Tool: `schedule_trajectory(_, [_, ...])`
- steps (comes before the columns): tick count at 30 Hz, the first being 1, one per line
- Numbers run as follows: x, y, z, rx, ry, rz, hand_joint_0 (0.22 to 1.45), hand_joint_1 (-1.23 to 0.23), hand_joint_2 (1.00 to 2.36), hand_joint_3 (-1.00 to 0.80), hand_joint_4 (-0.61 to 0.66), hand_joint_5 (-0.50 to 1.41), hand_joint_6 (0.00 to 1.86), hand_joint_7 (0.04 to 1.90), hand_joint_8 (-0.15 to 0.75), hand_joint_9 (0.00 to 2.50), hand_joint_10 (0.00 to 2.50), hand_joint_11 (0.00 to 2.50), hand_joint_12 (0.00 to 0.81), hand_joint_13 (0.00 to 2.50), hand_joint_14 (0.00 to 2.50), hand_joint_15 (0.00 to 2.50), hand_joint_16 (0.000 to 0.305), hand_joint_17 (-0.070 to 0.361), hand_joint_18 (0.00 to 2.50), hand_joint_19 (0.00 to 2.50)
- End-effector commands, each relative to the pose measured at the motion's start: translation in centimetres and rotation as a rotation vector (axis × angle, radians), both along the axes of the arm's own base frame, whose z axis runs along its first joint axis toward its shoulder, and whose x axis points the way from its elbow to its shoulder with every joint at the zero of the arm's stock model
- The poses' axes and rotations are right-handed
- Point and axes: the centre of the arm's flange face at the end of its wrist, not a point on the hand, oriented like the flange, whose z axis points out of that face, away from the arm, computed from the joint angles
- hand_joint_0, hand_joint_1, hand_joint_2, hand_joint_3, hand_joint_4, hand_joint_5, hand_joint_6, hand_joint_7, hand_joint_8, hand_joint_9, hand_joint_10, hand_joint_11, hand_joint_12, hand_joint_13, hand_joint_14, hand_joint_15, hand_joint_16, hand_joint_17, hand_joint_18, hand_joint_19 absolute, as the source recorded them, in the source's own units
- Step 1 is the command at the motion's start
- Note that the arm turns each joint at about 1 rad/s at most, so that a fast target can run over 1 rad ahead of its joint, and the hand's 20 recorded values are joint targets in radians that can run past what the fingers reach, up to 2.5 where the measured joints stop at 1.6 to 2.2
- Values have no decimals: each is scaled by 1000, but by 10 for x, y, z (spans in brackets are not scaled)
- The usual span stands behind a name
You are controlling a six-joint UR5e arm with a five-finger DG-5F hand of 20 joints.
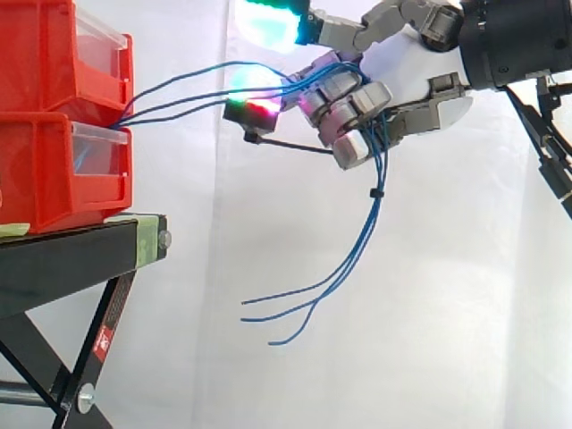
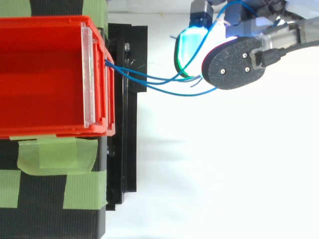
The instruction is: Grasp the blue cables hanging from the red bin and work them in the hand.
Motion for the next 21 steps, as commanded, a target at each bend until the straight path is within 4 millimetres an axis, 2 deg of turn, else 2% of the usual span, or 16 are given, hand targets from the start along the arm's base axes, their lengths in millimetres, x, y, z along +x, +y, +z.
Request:
schedule_trajectory(1, [0,0,0,-3,1,0,819,-685,1005,-878,284,391,471,1277,434,626,2500,2500,501,894,2500,1490,50,113,1349,1041])
schedule_trajectory(4, [0,0,0,-7,2,0,848,-680,1005,-862,263,451,419,1314,422,724,2500,2500,486,954,2500,1516,49,111,1427,1073])
schedule_trajectory(12, [0,0,-1,-27,10,2,832,-657,1004,-887,285,455,337,1357,433,744,2500,2500,501,978,2500,1551,50,113,1441,1061])
schedule_trajectory(21, [-3,-14,-1,-123,43,-83,809,-640,1004,-901,301,437,320,1355,439,731,2500,2500,508,970,2500,1563,52,118,1429,1038])
